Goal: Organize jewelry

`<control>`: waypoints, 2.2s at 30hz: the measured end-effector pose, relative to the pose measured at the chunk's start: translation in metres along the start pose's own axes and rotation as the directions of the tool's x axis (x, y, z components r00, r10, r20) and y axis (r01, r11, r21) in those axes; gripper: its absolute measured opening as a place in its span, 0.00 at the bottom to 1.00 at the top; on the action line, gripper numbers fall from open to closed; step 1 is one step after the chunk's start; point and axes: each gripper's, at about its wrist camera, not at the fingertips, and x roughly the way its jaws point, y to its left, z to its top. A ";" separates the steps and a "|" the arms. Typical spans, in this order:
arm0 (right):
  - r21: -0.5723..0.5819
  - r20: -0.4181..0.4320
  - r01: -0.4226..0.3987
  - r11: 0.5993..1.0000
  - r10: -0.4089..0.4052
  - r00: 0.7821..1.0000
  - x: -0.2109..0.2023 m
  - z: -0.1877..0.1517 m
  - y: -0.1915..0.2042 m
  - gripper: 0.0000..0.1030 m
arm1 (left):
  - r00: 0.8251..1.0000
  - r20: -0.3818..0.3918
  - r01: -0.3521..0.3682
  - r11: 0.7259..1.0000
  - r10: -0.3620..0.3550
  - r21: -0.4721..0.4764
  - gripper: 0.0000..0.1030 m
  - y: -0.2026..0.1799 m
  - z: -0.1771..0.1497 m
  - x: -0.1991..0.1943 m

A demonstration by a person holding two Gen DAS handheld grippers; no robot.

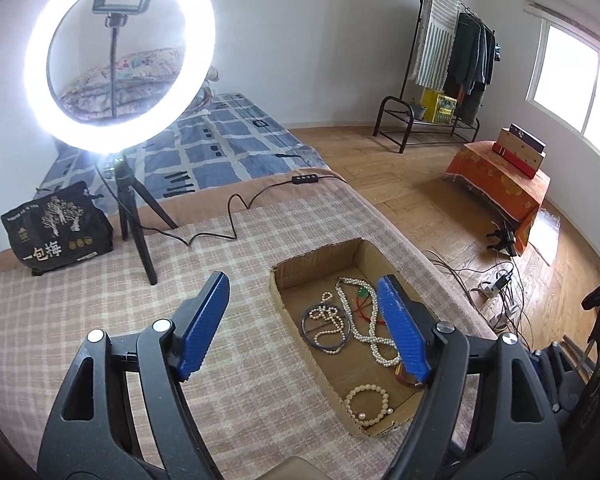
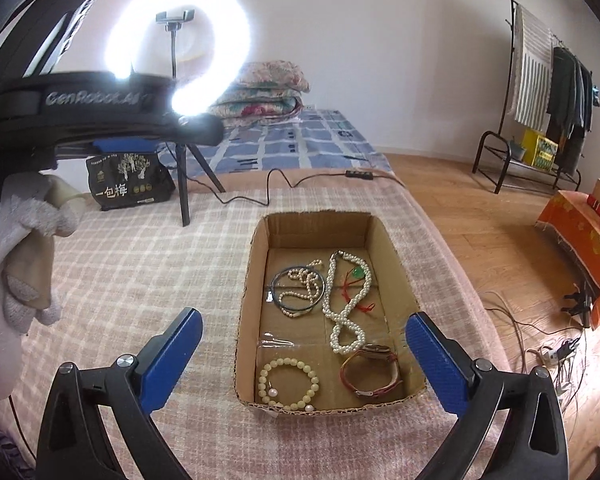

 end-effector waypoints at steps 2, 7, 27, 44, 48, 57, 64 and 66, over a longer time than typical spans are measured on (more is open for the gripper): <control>-0.001 0.014 0.010 1.000 -0.010 1.000 -0.008 0.000 0.001 1.00 | 1.000 0.011 -0.007 1.000 0.007 0.001 0.77 0.002 -0.001 -0.010; -0.001 0.045 0.042 0.999 -0.041 0.998 -0.027 0.001 0.003 1.00 | 0.998 0.066 -0.021 1.000 0.022 -0.014 0.90 0.010 -0.005 -0.041; -0.010 0.149 0.128 0.992 -0.125 0.981 -0.077 0.010 0.002 1.00 | 0.983 0.173 -0.080 0.995 0.069 0.057 0.98 0.001 -0.058 -0.132; 0.050 0.215 0.141 0.989 -0.149 0.965 -0.070 0.010 -0.001 1.00 | 0.988 0.141 -0.073 0.994 0.062 0.076 0.99 -0.010 -0.086 -0.137; 0.044 0.210 0.142 0.989 -0.148 0.966 -0.066 0.011 -0.001 1.00 | 0.986 0.151 -0.086 0.991 0.070 0.105 0.99 -0.017 -0.089 -0.138; 0.080 0.178 0.110 0.991 -0.123 0.976 -0.058 0.010 -0.010 1.00 | 0.984 0.162 -0.094 0.987 0.072 0.128 1.00 -0.023 -0.091 -0.136; 0.072 0.173 0.099 0.993 -0.110 0.979 -0.057 0.011 -0.005 1.00 | 0.985 0.154 -0.101 0.986 0.080 0.133 1.00 -0.023 -0.093 -0.132; 0.069 0.171 0.098 0.993 -0.109 0.979 -0.056 0.011 -0.004 1.00 | 0.985 0.150 -0.105 0.985 0.084 0.136 1.00 -0.022 -0.094 -0.130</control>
